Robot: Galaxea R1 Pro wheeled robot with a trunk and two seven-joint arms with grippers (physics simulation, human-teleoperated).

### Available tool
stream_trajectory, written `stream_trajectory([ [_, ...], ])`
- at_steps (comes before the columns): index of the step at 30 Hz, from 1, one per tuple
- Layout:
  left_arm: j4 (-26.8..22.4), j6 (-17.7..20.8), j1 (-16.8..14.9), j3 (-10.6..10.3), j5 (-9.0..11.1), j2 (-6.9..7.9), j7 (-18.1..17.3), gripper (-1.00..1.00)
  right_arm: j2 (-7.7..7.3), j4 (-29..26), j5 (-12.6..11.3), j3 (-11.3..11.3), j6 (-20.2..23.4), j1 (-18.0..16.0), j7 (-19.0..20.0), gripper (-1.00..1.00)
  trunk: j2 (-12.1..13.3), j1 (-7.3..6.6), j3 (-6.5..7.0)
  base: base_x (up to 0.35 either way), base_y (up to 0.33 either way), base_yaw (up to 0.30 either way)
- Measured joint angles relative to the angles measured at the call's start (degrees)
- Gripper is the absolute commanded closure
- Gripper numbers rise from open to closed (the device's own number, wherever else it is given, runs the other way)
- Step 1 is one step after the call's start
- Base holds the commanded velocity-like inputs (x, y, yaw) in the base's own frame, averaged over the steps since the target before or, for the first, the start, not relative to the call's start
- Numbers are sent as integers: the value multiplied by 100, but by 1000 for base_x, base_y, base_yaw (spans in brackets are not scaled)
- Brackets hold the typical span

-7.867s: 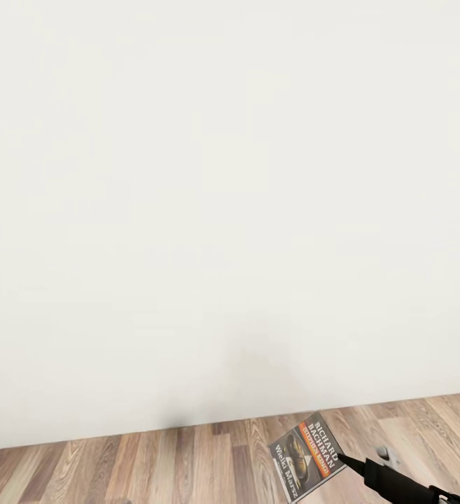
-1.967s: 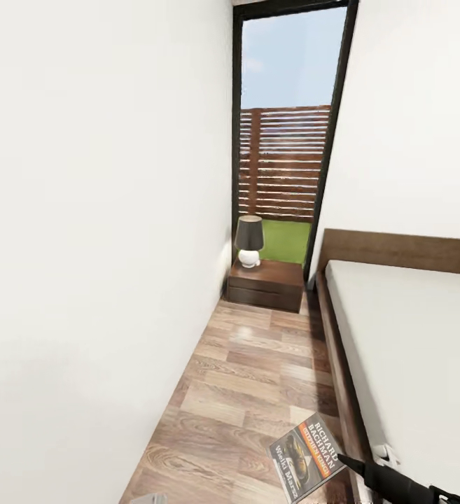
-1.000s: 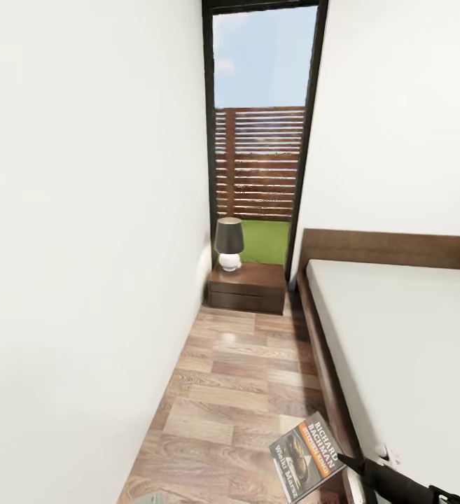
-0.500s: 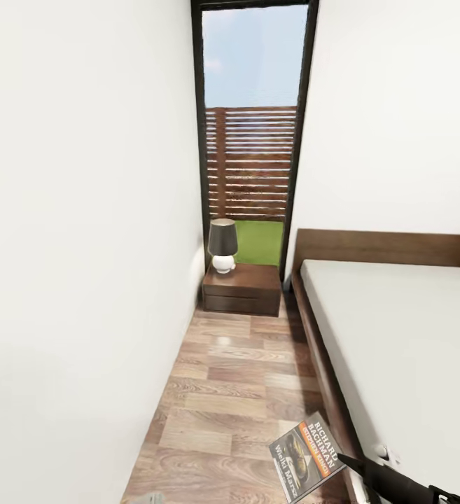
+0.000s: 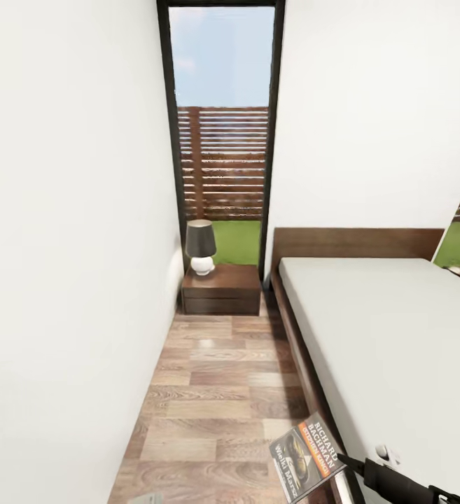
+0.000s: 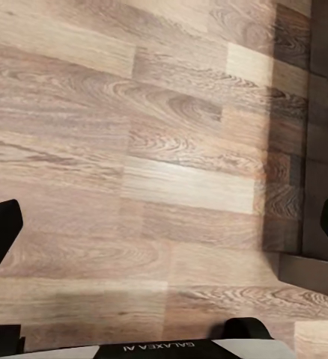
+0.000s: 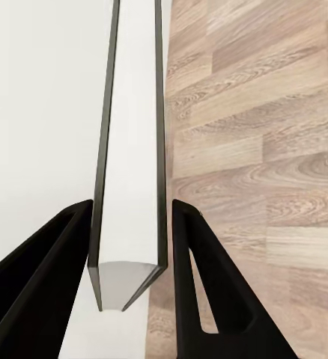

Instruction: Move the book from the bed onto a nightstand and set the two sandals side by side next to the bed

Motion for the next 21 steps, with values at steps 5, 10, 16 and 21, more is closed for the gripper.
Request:
stream_trajectory([
  [5,0,0,0,0,0,0,0,-100,0,0,0,3,-1,0,-5,100,0,0,0,324,0,-4],
  [10,0,0,0,0,0,0,0,-100,2,1,0,10,-1,0,-4,100,0,0,0,331,0,-1],
  [16,0,0,0,0,0,0,0,-100,-2,1,0,16,-1,0,-6,100,0,0,0,332,0,0],
  [21,0,0,0,0,0,0,0,-100,0,1,0,20,-1,0,-8,100,0,0,0,332,0,0],
])
